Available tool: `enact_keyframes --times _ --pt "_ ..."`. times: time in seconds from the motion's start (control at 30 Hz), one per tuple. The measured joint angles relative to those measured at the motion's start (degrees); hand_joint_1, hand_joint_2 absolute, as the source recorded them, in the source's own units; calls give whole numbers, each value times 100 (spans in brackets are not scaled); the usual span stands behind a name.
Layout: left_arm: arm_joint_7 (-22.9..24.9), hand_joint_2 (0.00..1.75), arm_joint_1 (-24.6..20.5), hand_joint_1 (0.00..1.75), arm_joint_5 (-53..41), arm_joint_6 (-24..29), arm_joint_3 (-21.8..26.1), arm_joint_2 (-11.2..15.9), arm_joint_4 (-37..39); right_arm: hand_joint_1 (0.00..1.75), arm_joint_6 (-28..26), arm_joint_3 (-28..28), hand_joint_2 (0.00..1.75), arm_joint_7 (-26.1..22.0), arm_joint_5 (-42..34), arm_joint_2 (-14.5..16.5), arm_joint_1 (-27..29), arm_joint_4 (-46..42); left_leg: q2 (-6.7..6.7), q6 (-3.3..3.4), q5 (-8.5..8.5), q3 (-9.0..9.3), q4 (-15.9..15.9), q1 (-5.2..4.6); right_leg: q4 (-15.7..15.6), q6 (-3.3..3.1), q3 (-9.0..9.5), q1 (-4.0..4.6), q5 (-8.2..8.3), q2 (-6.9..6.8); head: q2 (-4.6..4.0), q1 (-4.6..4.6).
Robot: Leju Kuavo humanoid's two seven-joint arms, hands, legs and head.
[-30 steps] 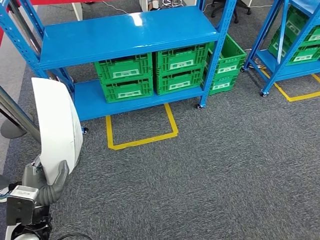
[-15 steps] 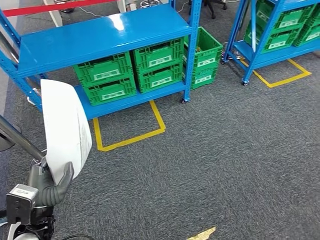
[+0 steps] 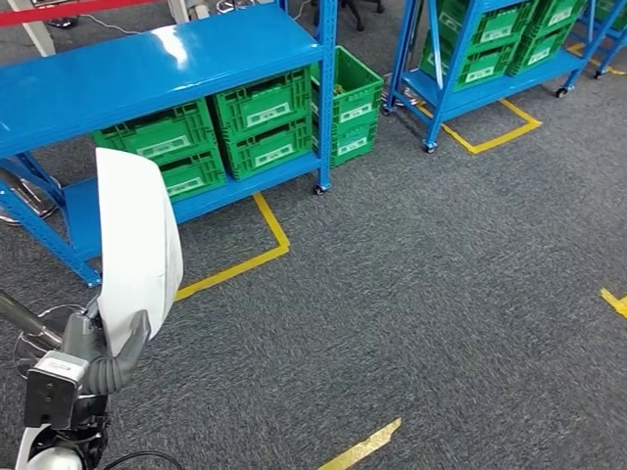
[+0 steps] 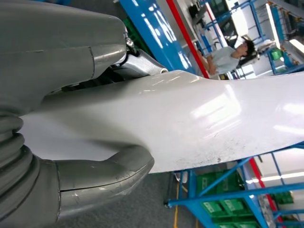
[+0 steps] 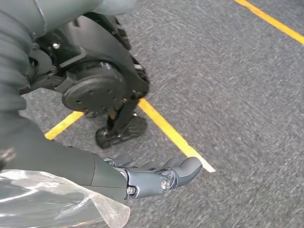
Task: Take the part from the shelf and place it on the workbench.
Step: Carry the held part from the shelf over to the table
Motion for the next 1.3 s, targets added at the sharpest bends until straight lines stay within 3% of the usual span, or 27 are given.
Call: enact_keyframes --times 0.07,0.13,0.17,0.23,0.3,0.33,0.4,0.43,0.5,0.57,0.6,0.63,0.67,0.7,0.77,0.8,0.87,0.93,1.0,1.07,1.13,1.17,1.2,1.3 --pt "-1 175 -5 175 -2 -13 1 -25 28 0 -1 -1 175 -10 1 -1 -9 -2 136 9 29 -44 2 -2 718 70 -314 -26 -381 -190 0 29" --pt "0 175 -7 175 -1 -21 2 -40 64 0 -1 -1 175 -11 0 -1 -1 -2 280 -2 45 -80 13 -7 1183 128 -466 -56 -528 -233 0 33" --pt "-1 175 -9 175 0 -30 0 -45 79 0 -1 -1 175 -7 -1 -1 13 -2 347 -10 52 -89 20 -6 1099 147 -383 -66 -447 -252 0 36" --pt "-2 175 -18 175 0 -62 -3 -66 104 0 -1 -17 175 16 0 -1 45 -3 477 -36 51 -96 42 -7 338 164 78 -78 -121 -397 0 36" --pt "-3 175 -39 175 -2 -102 -5 -84 118 0 -1 -60 175 54 1 1 84 -8 578 -93 40 -109 81 -34 -332 101 455 -60 65 -567 0 28" --pt "-3 175 -52 175 -5 -126 -8 -87 124 0 -1 -87 175 71 1 1 113 -12 620 -126 41 -116 97 -48 -445 51 499 -46 71 -601 0 19" --pt "-3 175 -75 175 -14 -182 -16 -91 138 0 -1 -138 175 97 0 1 199 -21 700 -182 48 -124 114 -54 -446 -55 449 -30 97 -505 0 4" --pt "-1 175 -85 175 -23 -210 -20 -93 144 0 0 -162 175 108 -1 2 251 -26 676 -215 15 -132 136 -44 -452 -97 434 -34 117 -460 0 2" --pt "2 175 -98 175 -39 -250 -31 -99 149 0 1 -212 175 122 -1 2 322 -38 445 -277 -248 -239 419 -19 -470 -188 420 -46 172 -366 0 -7" --pt "8 175 -100 175 -53 -272 -44 -102 166 0 2 -256 175 129 1 5 351 -45 184 -304 -696 -521 1149 0 -467 -246 374 -41 221 -254 0 -20" --pt "10 175 -100 175 -60 -285 -50 -102 178 0 3 -278 175 135 1 8 373 -47 139 -304 -860 -662 1524 3 -462 -256 345 -34 241 -186 0 -20" --pt "13 175 -102 175 -66 -302 -59 -103 192 0 3 -303 175 146 1 9 403 -48 122 -296 -922 -740 1759 3 -456 -258 320 -27 257 -116 0 -21" --pt "13 175 -106 175 -73 -318 -70 -104 203 0 4 -326 175 158 1 10 437 -48 112 -281 -859 -721 1770 3 -446 -255 301 -21 270 -44 0 -21" --pt "14 175 -114 175 -80 -332 -84 -105 211 0 4 -346 175 169 0 12 469 -49 87 -258 -689 -598 1549 3 -435 -250 288 -15 281 30 0 -21" --pt "14 175 -139 175 -92 -355 -108 -108 220 0 5 -373 175 180 0 16 512 -65 -101 -186 -282 -224 797 4 -410 -228 270 -1 298 171 0 -20" --pt "14 175 -152 175 -96 -363 -117 -112 221 0 6 -382 175 180 1 18 525 -78 -207 -158 -162 -81 482 8 -394 -208 248 5 311 241 0 -20" --pt "14 175 -175 175 -102 -376 -137 -121 227 0 6 -397 175 179 1 20 551 -101 -300 -131 -136 11 221 10 -366 -143 162 2 354 363 0 -20" --pt "13 175 -190 175 -107 -392 -165 -135 237 0 5 -409 175 175 -1 22 613 -122 -189 -116 -123 -3 156 23 -349 -69 68 -12 389 433 0 -24" --pt "11 175 -193 175 -111 -410 -191 -153 248 0 3 -423 175 170 0 22 679 -142 -57 -81 -70 -18 105 46 -137 -6 -77 -3 235 211 0 -2" --pt "8 175 -181 175 -118 -417 -209 -166 267 0 1 -442 175 174 1 21 706 -154 93 -58 -46 -40 93 42 537 54 -385 -9 -152 -117 0 21" --pt "4 175 -163 175 -121 -417 -229 -170 294 0 0 -454 175 181 -1 21 725 -159 262 -53 -41 -65 96 29 1205 103 -645 -32 -425 -226 0 23" --pt "3 175 -158 175 -122 -416 -240 -171 309 0 -1 -457 175 184 -1 21 739 -160 342 -53 -40 -72 97 27 1269 117 -637 -40 -416 -243 0 24" --pt "3 175 -156 175 -123 -416 -249 -174 320 0 -1 -461 175 185 -1 21 755 -161 419 -56 -41 -73 98 26 1081 125 -497 -44 -305 -273 0 24" --pt "1 175 -158 175 -124 -414 -260 -181 336 0 1 -484 175 187 0 22 782 -170 612 -105 -57 -50 112 0 -129 82 245 -24 92 -551 0 21"
